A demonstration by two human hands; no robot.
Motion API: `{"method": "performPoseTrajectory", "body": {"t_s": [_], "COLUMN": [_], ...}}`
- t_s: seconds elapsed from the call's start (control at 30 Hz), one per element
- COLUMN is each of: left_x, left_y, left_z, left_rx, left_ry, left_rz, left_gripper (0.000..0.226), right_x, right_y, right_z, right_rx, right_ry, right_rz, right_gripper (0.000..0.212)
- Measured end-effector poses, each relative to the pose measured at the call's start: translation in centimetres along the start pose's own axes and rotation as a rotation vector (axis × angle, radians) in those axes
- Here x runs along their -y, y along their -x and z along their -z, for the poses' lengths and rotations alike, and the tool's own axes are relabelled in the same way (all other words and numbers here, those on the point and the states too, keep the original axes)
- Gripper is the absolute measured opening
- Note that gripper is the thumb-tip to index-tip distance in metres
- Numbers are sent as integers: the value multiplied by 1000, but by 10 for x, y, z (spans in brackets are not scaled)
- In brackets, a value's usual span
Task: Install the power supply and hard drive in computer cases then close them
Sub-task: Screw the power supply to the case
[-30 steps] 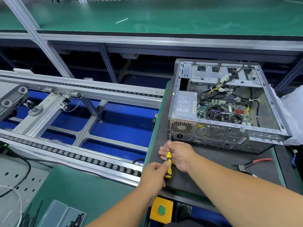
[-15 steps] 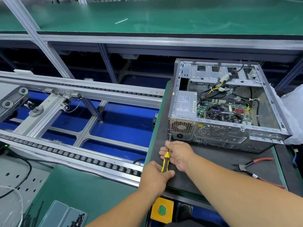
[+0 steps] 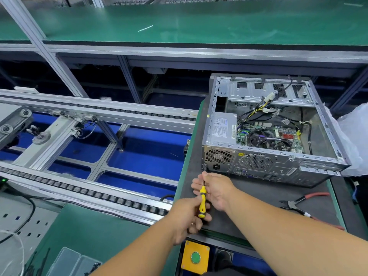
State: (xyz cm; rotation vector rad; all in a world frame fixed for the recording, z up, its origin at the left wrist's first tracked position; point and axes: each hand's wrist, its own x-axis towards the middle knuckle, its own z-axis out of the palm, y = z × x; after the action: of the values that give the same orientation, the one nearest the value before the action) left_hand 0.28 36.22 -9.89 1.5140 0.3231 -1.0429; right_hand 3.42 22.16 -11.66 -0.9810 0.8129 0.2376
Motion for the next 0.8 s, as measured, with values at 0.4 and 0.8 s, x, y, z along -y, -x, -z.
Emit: {"method": "performPoseTrajectory", "body": {"t_s": [0.4, 0.8], "left_x": [-6, -7], "left_y": [1, -3], "left_z": [2, -8], "left_rx": [-8, -111], "left_ry": [-73, -216], "left_rz": [-38, -21], "left_gripper": [21, 21], "right_x": [2, 5], "right_y": [4, 12], "right_z": [-2, -5], "right_rx": [-18, -22], "right_ry": [20, 44], "right_rz": [-6, -13], "right_gripper": [27, 27]}}
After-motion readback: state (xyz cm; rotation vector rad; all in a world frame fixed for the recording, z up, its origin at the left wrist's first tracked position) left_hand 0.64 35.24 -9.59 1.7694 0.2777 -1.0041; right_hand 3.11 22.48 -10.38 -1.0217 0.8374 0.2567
